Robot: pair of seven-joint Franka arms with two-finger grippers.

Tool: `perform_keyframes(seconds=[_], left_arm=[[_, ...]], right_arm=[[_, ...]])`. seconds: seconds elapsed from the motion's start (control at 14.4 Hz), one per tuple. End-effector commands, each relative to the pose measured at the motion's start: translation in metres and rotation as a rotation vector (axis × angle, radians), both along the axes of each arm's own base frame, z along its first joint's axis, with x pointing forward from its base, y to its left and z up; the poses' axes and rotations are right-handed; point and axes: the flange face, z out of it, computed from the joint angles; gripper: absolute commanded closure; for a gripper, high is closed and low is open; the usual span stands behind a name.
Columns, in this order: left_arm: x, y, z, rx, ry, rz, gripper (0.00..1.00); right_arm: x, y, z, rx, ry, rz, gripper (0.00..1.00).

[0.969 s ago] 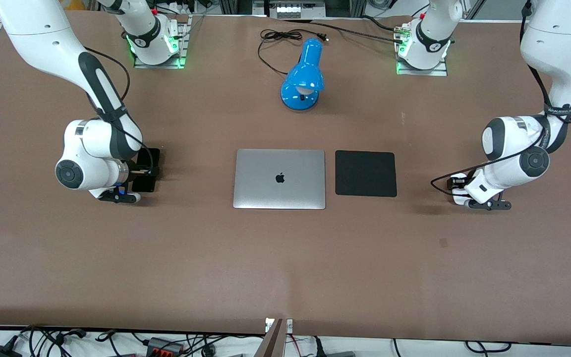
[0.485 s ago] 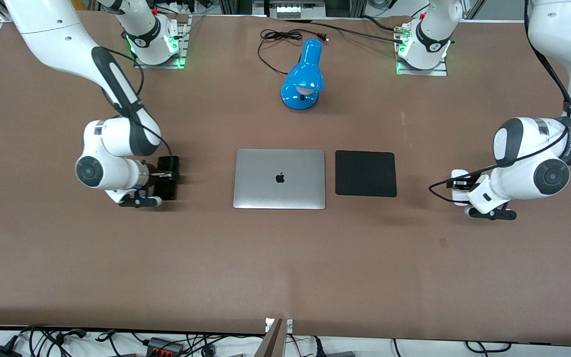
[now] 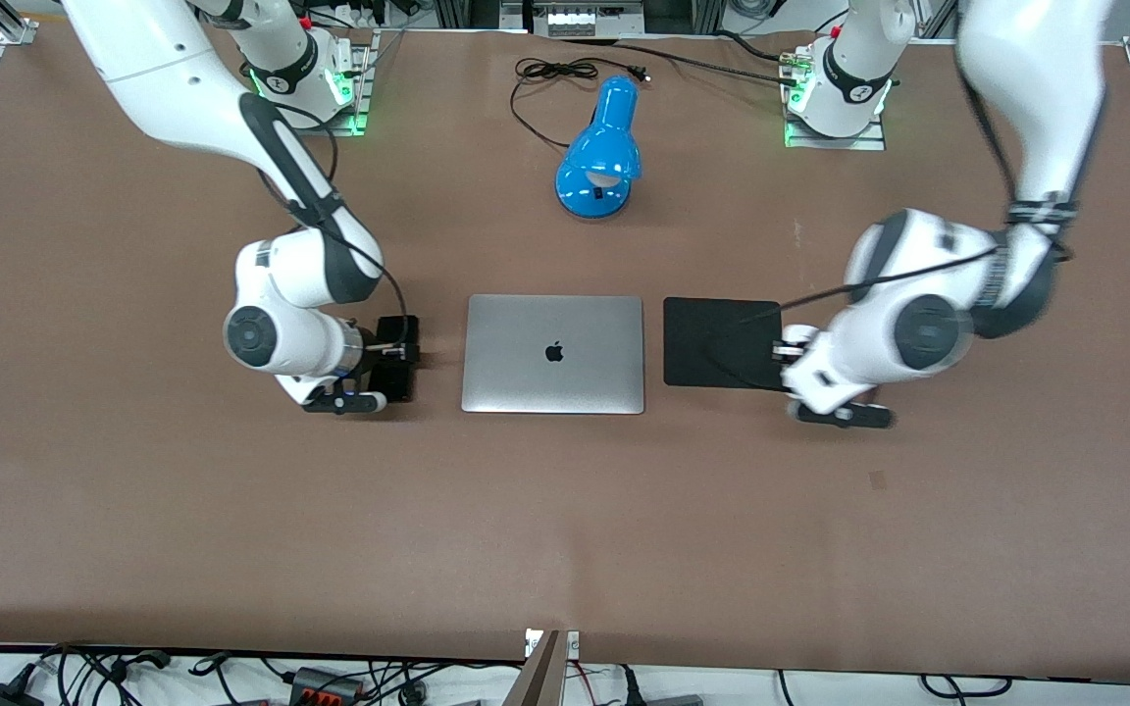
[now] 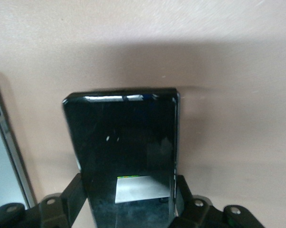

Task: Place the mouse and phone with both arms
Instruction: 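Carry the phone toward the laptop while the left gripper carries the mouse onto the pad, then lower the phone beside the laptop while the left gripper releases the mouse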

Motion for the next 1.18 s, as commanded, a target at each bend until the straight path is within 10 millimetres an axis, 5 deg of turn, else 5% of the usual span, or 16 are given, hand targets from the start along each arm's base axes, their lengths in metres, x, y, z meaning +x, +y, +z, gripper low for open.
perform_keyframes(seconds=[0.0, 0.35, 0.55, 0.9, 0.97, 1.04, 1.11], left_arm=[[-0.005, -0.031, -0.031, 0.039, 0.02, 0.01, 0.8], [-0.032, -0.038, -0.07, 0.087, 0.046, 0.124, 0.83], [-0.067, -0.039, -0.106, 0.044, -0.037, 0.144, 0.83], [-0.072, -0.036, -0.115, 0.033, -0.055, 0.147, 0.8], [-0.072, -0.036, -0.115, 0.033, -0.055, 0.147, 0.68], [-0.07, -0.034, -0.114, 0.035, -0.057, 0.149, 0.37], [-0.071, -0.033, -0.114, 0.036, -0.052, 0.139, 0.0]], right_arm=[[-0.006, 0.035, -0.01, 0.001, -0.025, -0.027, 0.7], [-0.004, 0.027, -0.015, 0.009, -0.036, 0.047, 0.7], [-0.004, 0.022, -0.017, 0.011, -0.034, 0.063, 0.7], [0.0, 0.003, -0.021, 0.005, -0.034, 0.077, 0.69], [0.002, -0.003, -0.022, 0.003, -0.031, 0.061, 0.57], [0.003, -0.003, -0.021, 0.003, -0.032, 0.056, 0.51], [0.004, -0.005, -0.02, 0.004, -0.033, 0.052, 0.11]])
